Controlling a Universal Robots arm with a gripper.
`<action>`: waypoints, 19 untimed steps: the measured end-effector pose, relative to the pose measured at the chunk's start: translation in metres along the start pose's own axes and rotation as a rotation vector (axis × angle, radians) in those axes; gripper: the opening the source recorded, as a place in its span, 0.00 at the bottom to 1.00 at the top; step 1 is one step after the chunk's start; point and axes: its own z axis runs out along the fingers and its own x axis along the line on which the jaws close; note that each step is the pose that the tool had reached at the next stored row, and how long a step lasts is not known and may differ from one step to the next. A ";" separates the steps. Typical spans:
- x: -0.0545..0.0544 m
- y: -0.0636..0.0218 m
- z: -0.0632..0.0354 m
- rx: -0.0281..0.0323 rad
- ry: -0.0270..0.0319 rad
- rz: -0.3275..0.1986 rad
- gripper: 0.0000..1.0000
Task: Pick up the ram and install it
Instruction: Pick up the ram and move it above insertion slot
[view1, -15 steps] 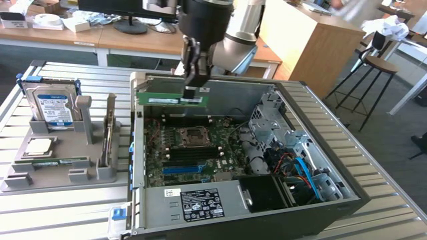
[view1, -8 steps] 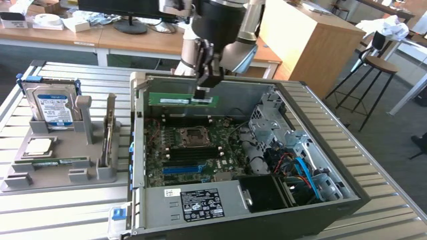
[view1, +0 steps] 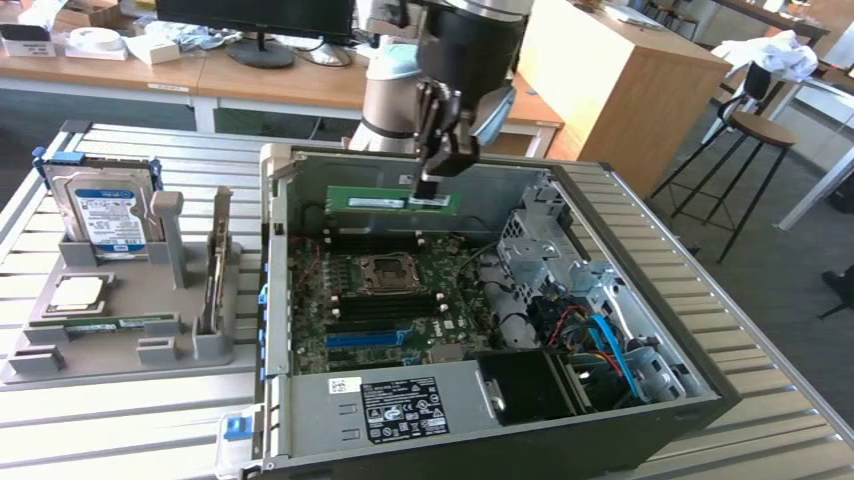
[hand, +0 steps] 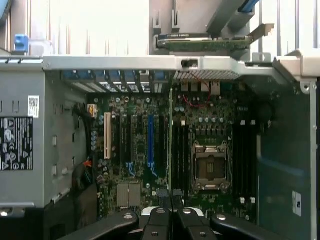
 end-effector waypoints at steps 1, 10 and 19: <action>0.000 -0.0031 -0.0001 0.0000 0.0001 0.000 0.11; -0.001 -0.0294 -0.0007 0.0000 0.0001 0.000 0.11; -0.001 -0.0365 -0.0006 0.0001 -0.0002 0.000 0.11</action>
